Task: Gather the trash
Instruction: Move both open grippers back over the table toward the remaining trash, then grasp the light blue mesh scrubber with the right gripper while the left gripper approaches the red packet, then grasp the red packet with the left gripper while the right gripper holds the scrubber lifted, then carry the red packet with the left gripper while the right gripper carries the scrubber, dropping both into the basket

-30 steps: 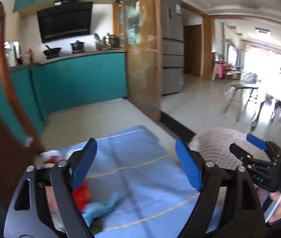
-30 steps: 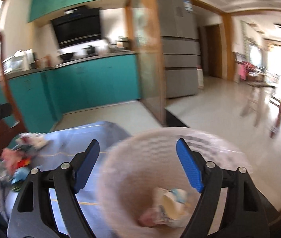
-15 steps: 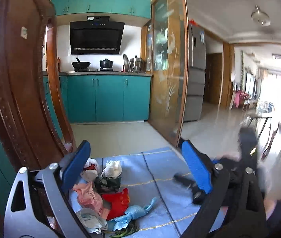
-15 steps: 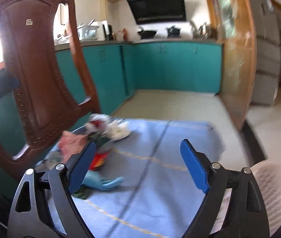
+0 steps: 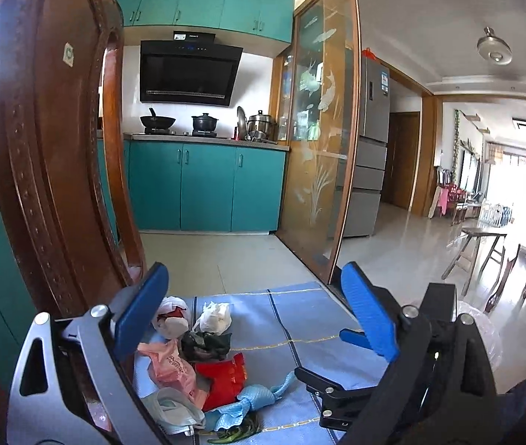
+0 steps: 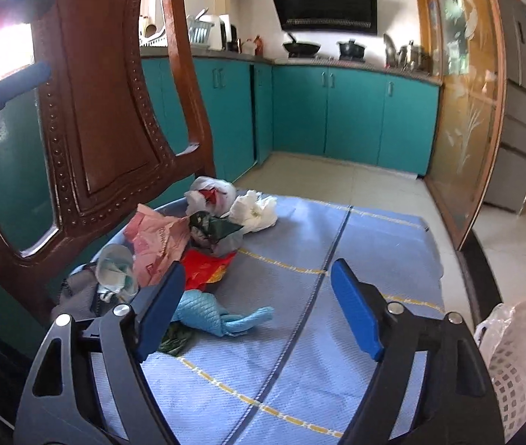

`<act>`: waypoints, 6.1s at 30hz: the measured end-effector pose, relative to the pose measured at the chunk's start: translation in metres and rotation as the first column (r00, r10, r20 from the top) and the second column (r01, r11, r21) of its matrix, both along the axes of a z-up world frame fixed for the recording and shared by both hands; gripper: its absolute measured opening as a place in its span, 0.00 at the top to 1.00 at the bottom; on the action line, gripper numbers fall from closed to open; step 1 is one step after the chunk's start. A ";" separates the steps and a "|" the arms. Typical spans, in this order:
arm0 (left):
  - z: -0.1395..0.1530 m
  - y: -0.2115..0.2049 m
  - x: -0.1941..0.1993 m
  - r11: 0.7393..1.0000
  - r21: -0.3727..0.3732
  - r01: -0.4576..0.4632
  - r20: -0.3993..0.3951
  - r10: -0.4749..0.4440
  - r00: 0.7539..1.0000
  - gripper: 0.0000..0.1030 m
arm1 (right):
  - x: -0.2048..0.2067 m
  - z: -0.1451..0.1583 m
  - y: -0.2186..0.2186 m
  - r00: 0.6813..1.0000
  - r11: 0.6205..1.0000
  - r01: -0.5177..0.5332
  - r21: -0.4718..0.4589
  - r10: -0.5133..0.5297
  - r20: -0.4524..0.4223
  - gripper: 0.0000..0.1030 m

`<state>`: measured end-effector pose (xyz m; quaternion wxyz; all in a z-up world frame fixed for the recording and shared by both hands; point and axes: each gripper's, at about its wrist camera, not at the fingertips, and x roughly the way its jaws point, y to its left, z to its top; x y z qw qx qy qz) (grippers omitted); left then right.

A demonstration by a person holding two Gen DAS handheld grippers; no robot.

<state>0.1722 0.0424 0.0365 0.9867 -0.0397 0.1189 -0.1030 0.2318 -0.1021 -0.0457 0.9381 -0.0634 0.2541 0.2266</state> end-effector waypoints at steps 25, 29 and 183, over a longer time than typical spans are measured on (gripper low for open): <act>-0.004 0.022 0.017 0.997 -0.071 -0.034 -0.077 0.029 0.997 0.09 | 0.022 -0.034 0.037 0.951 0.985 -0.172 0.009 0.169 -0.259 0.51; -0.011 0.018 0.023 0.998 -0.052 -0.038 -0.112 0.032 0.993 0.09 | 0.035 -0.048 0.056 0.929 0.979 -0.204 -0.014 0.189 -0.317 0.51; -0.089 -0.219 0.072 0.904 -0.061 0.422 -0.365 -0.414 0.834 0.45 | -0.084 0.002 -0.272 0.569 0.568 0.822 0.038 -0.822 -0.012 0.54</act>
